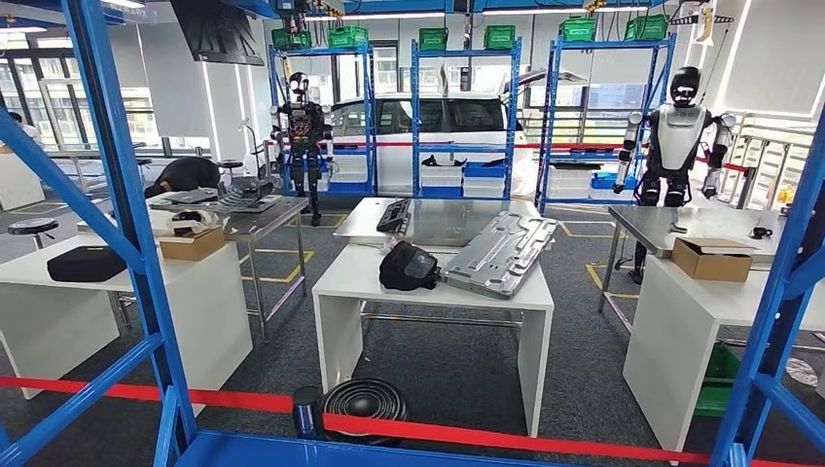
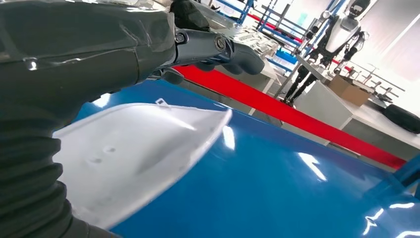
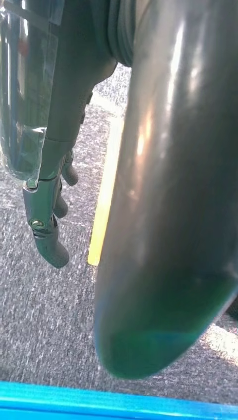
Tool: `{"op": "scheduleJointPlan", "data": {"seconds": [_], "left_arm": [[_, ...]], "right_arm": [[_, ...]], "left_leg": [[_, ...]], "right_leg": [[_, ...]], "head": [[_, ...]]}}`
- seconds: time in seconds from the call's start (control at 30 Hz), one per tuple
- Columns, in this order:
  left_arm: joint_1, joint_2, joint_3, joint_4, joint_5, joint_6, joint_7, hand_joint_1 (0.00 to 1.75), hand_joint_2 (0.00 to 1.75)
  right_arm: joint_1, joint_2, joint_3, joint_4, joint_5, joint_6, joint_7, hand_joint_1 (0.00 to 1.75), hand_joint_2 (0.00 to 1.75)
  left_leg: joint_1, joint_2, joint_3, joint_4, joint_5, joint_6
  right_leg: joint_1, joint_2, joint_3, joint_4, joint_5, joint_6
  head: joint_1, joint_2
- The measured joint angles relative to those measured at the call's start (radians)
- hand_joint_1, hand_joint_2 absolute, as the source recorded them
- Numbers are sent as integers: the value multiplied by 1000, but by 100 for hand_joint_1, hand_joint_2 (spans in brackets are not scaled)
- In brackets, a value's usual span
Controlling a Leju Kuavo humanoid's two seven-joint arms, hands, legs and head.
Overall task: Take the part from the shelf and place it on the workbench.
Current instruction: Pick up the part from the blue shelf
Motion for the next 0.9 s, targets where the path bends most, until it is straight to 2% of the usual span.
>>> {"op": "scheduleJointPlan", "data": {"seconds": [0.03,0.07,0.17,0.2,0.23,0.3,0.33,0.37,0.4,0.43,0.47,0.53,0.57,0.63,0.7,0.73,0.77,0.83,0.87,0.9], "left_arm": [[1,0,-3,0,-2,-2,-1,0,175],[1,1,-6,0,-6,-5,-1,0,175],[2,6,-17,-1,-30,-5,-2,0,175],[2,8,-22,-1,-37,-4,-2,0,175],[1,11,-25,-1,-41,-3,-2,0,175],[2,17,-32,-1,-45,-3,-2,0,175],[4,19,-35,-1,-46,-3,-2,0,175],[6,20,-38,-1,-46,-3,-2,0,175],[7,22,-41,-1,-46,-3,-2,0,175],[7,23,-43,-1,-46,-3,-2,0,175],[5,24,-44,-1,-46,-3,-2,0,175],[1,26,-46,-2,-46,-2,-2,0,175],[0,27,-46,-2,-46,-2,-1,0,175],[-2,30,-46,-3,-46,-2,-1,0,175],[-3,31,-47,-5,-46,-2,-1,0,175],[-5,31,-47,-7,-46,-2,-1,0,175],[-5,31,-48,-8,-46,-2,-1,0,175],[-4,30,-51,-8,-46,-2,-1,0,175],[-2,30,-52,-8,-47,-2,-1,0,175],[0,30,-54,-8,-50,-1,-1,0,175]], "right_arm": [[0,0,0,0,0,0,0,0,0],[0,0,0,-1,0,0,-1,0,0],[0,1,0,-1,0,0,-2,0,0],[0,1,0,-1,0,0,-2,0,0],[0,1,0,-1,0,0,-2,0,0],[1,1,0,-1,0,0,-3,0,0],[1,1,0,-1,0,0,-3,0,0],[1,1,0,-1,0,0,-3,0,0],[1,1,0,-1,0,0,-3,0,0],[0,2,0,-1,0,0,-3,0,0],[0,2,0,-1,0,0,-3,0,0],[0,5,0,-2,0,0,-3,0,0],[0,6,0,-2,0,0,-3,0,0],[0,8,0,-3,0,0,-3,0,0],[0,8,0,-3,0,0,-3,0,0],[0,8,0,-3,0,0,-3,0,0],[0,7,0,-3,0,0,-3,0,0],[1,6,0,-4,0,0,-3,0,0],[1,5,0,-4,0,0,-3,0,0],[1,4,0,-4,0,0,-3,0,0]], "left_leg": [[-2,-1,-4,8,-4,-6],[-4,-1,-8,13,-7,-11],[0,-2,-14,21,-13,-21],[2,-2,-23,40,-27,-26],[4,-2,-40,79,-50,-32],[8,-2,-100,204,-111,-41],[9,-2,-129,263,-132,-43],[10,-2,-145,295,-136,-44],[11,-2,-143,289,-122,-42],[11,-3,-122,243,-92,-38],[9,-3,-87,172,-55,-31],[3,-3,-28,54,-16,-17],[-1,-2,-15,27,-13,-12],[-6,-2,-13,17,-14,-7],[-3,0,-2,-3,-3,1],[-1,1,4,-13,4,7],[1,2,8,-19,9,11],[-1,2,6,-19,11,15],[-2,2,5,-18,11,15],[-2,2,4,-17,11,14]], "right_leg": [[0,1,21,-41,11,-5],[1,2,28,-57,14,-13],[2,4,28,-57,17,-36],[0,4,29,-58,18,-41],[-2,4,30,-59,18,-45],[0,4,30,-58,17,-49],[1,4,30,-58,17,-49],[2,4,30,-58,17,-50],[3,4,31,-58,17,-50],[4,5,32,-58,17,-49],[5,6,34,-58,17,-49],[9,7,33,-59,17,-47],[9,6,32,-60,18,-45],[8,6,31,-64,22,-37],[9,3,26,-54,15,-31],[10,2,12,-26,0,-32],[10,2,-11,24,-24,-36],[10,2,-72,155,-75,-40],[10,1,-93,197,-87,-37],[9,1,-97,205,-84,-30]], "head": [[0,0],[-1,0],[-3,0],[-4,0],[-5,0],[-8,0],[-9,0],[-9,0],[-9,0],[-10,0],[-10,0],[-10,0],[-10,0],[-10,0],[-9,0],[-8,0],[-7,0],[-4,0],[-4,0],[-3,0]]}}
